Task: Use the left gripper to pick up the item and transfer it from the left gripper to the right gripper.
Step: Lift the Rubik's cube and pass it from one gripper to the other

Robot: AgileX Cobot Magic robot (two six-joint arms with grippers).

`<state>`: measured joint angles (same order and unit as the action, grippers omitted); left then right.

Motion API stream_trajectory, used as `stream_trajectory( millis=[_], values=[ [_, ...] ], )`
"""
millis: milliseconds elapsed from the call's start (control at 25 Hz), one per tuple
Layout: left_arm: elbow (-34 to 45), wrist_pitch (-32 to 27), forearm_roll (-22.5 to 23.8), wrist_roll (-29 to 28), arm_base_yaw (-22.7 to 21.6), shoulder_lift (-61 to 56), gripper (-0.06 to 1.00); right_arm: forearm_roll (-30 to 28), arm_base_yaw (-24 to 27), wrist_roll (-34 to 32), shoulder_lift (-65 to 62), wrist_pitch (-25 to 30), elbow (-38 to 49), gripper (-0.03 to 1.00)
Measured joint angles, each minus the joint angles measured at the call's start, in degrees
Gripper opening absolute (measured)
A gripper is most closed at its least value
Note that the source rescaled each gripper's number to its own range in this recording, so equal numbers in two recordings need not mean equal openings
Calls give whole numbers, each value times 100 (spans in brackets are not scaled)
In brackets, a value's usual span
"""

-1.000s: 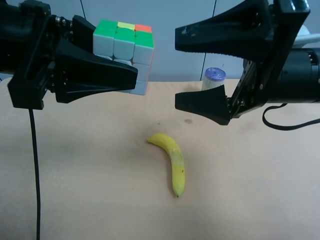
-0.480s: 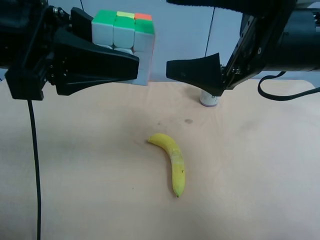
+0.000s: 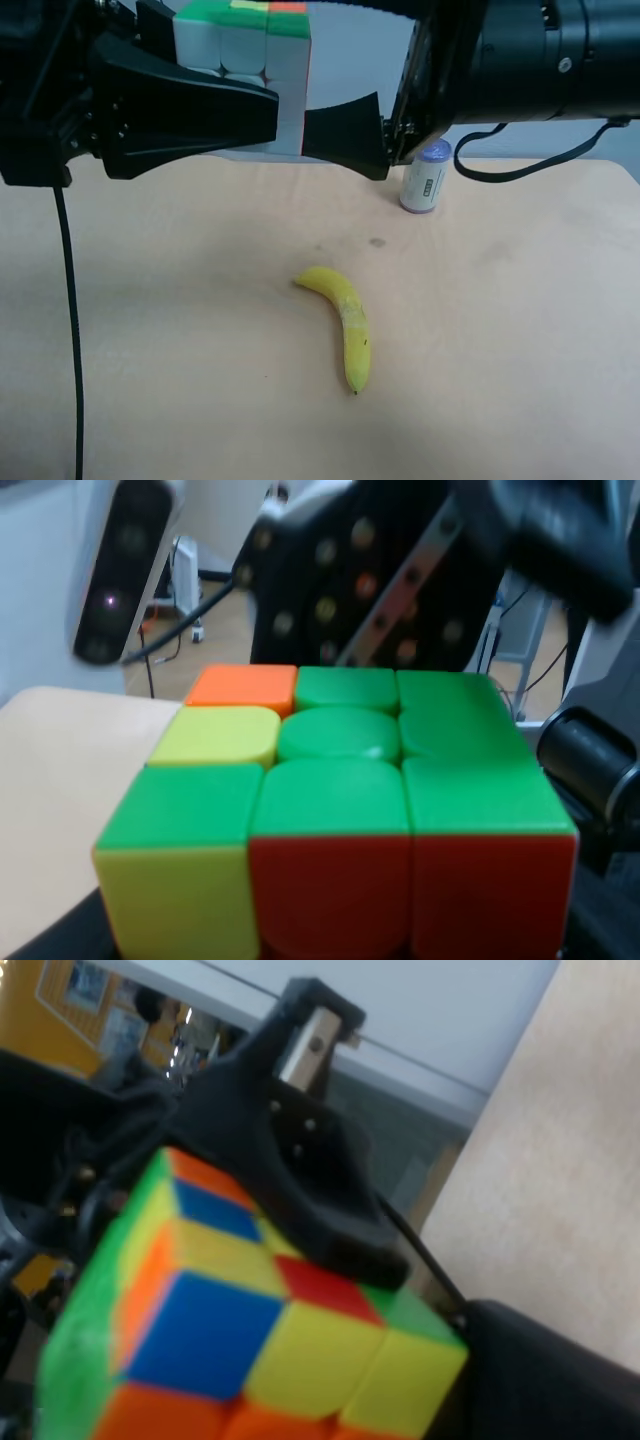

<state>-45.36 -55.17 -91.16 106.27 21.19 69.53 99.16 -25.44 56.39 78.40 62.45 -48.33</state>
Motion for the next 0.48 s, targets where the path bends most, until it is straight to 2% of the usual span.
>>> stream_trajectory(
  millis=[160, 480],
  values=[
    [0, 7, -62, 38, 0, 0, 0, 62, -203, 25, 164, -160, -5, 100],
    [0, 20, -62, 38, 0, 0, 0, 86, -246, 116, 164, -263, -17, 100]
  ],
)
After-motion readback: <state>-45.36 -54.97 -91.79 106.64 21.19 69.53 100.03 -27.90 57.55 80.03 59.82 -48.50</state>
